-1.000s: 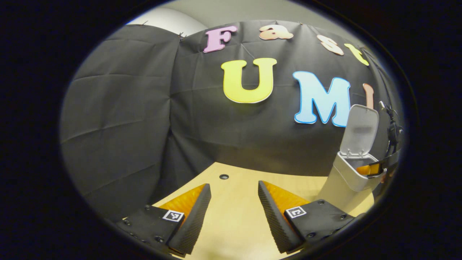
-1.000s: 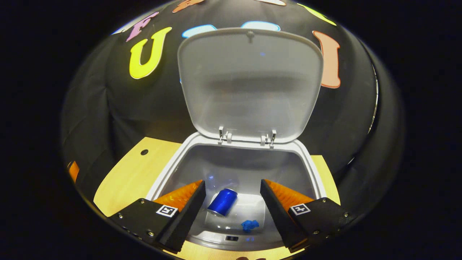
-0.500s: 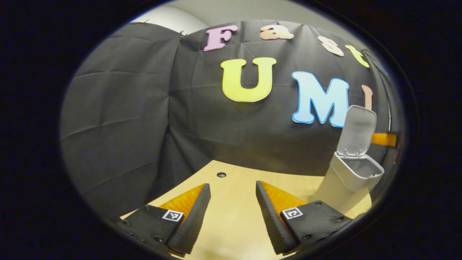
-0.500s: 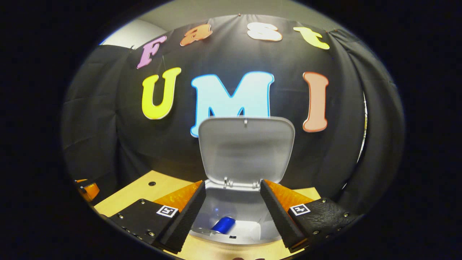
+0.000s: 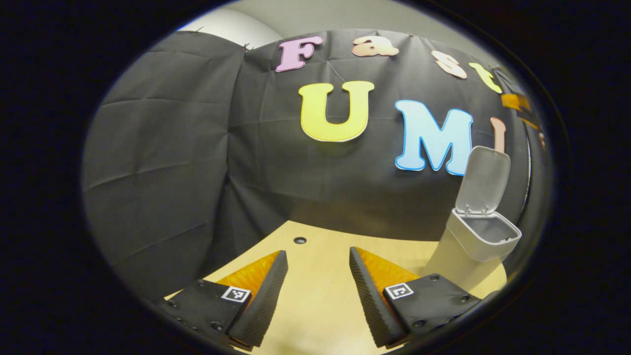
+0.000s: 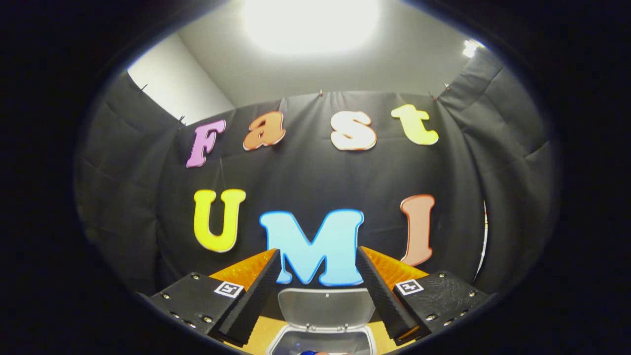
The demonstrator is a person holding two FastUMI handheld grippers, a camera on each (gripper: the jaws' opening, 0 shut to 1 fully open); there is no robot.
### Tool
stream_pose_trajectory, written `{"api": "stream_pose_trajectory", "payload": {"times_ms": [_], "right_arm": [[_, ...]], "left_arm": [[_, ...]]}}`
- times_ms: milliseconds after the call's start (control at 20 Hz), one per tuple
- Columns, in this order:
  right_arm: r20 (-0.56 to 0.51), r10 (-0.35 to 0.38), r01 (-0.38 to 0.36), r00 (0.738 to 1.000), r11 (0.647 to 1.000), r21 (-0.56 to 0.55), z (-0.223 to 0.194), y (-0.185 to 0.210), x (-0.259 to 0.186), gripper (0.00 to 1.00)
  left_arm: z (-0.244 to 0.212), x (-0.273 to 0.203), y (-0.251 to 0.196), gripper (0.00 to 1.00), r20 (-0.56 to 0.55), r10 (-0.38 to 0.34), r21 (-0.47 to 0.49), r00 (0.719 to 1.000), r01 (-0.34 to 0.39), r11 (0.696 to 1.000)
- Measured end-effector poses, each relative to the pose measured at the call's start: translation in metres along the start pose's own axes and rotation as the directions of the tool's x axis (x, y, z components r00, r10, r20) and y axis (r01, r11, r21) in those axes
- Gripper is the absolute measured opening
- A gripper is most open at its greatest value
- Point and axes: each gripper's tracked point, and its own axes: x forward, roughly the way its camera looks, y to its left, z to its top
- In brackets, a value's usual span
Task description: Press the lid of the desktop garbage bin to open it, pick up the crumpled paper on the desktop and throw it into the bin, then pick up the pop can on the desktop and drop it into the bin, and finally close the garbage bin lid.
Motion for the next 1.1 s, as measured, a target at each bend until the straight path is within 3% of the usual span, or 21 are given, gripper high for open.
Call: {"api": "stream_pose_trajectory", "payload": {"times_ms": [50, 150, 350, 400, 600, 1050, 1100], "right_arm": [[0.031, -0.023, 0.023, 0.999, 1.0, 0.019, 0.012, -0.003, 0.012, 0.92], [0.03, -0.035, 0.033, 0.999, 0.998, 0.057, 0.018, 0.003, 0.037, 0.96], [-0.072, -0.065, 0.07, 0.995, 0.995, 0.07, -0.017, 0.0, 0.062, 0.96], [-0.103, -0.079, 0.085, 0.992, 0.995, 0.053, -0.03, -0.004, 0.067, 0.96], [-0.199, -0.102, 0.105, 0.975, 0.994, 0.003, -0.074, -0.014, 0.071, 0.96], [-0.336, -0.08, 0.077, 0.938, 0.997, -0.021, -0.134, -0.016, 0.067, 0.96], [-0.344, -0.075, 0.074, 0.936, 0.997, -0.017, -0.137, -0.015, 0.066, 0.97]], "left_arm": [[0.002, -0.002, -0.001, 0.84, 0.005, -0.003, 0.003, 1.0, 0.003, 1.0], [0.009, -0.007, -0.001, 0.81, 0.026, -0.007, 0.003, 1.0, 0.007, 1.0], [0.013, -0.012, -0.001, 0.87, 0.04, -0.017, -0.027, 0.999, 0.018, 0.999], [0.01, -0.01, -0.002, 0.84, 0.035, -0.02, -0.036, 0.999, 0.021, 0.999], [-0.004, -0.007, -0.002, 0.84, 0.01, -0.022, -0.045, 1.0, 0.022, 0.999], [-0.005, -0.006, -0.004, 0.81, 0.002, -0.03, -0.019, 1.0, 0.03, 0.999], [-0.006, -0.006, -0.006, 0.87, 0.001, -0.033, -0.014, 0.999, 0.033, 0.999]]}}
